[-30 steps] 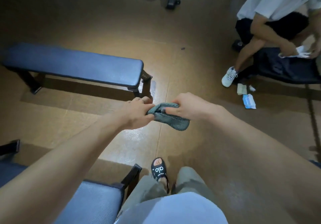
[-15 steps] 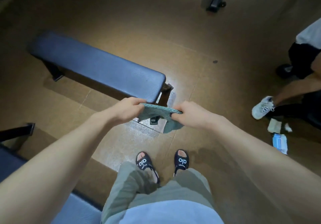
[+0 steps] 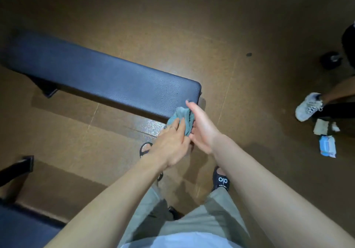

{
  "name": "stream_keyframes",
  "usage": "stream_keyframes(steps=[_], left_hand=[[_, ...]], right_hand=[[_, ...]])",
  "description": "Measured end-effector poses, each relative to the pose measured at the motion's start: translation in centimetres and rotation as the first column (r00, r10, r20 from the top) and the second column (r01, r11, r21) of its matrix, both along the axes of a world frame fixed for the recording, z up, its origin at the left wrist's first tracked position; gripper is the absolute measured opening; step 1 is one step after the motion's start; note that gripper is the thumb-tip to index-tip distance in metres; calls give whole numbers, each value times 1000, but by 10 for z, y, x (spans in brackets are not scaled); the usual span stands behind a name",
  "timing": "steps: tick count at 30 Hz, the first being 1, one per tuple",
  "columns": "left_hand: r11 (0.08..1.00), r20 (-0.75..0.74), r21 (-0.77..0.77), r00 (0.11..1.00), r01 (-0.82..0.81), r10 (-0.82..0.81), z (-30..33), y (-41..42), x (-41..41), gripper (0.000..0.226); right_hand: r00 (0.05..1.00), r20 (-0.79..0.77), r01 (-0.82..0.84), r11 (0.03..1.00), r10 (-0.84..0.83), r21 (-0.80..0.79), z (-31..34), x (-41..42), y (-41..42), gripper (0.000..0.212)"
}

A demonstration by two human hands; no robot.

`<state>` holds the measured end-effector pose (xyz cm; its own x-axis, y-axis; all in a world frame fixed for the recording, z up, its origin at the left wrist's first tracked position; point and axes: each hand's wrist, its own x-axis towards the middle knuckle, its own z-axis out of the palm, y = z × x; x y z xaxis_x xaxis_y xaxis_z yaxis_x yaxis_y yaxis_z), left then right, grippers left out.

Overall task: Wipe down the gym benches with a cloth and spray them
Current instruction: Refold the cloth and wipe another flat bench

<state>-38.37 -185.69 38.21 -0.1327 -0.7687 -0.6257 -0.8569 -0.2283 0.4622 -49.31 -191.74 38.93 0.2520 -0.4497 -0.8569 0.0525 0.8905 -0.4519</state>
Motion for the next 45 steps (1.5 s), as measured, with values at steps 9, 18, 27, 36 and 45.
stream_keyframes(steps=[9, 18, 27, 36, 45], left_hand=[[996, -123, -82, 992, -34, 24, -109, -37, 86, 83], [884, 164, -468, 980, -22, 111, -323, -105, 118, 59], [625, 254, -780, 929, 34, 267, -427, -135, 112, 23], [565, 162, -825, 941, -36, 297, -431, -132, 113, 18], [548, 145, -835, 940, -51, 308, -435, -133, 113, 17]], right_hand=[[863, -412, 67, 875, -292, -480, -128, 41, -32, 27], [144, -980, -981, 153, 137, -122, -352, 21, -36, 75], [68, -980, -984, 147, -189, -97, -431, 43, -54, 72], [125, -988, -975, 171, -93, -139, -426, 31, -180, 60], [178, -978, -958, 209, -107, -197, -432, 14, -89, 64]])
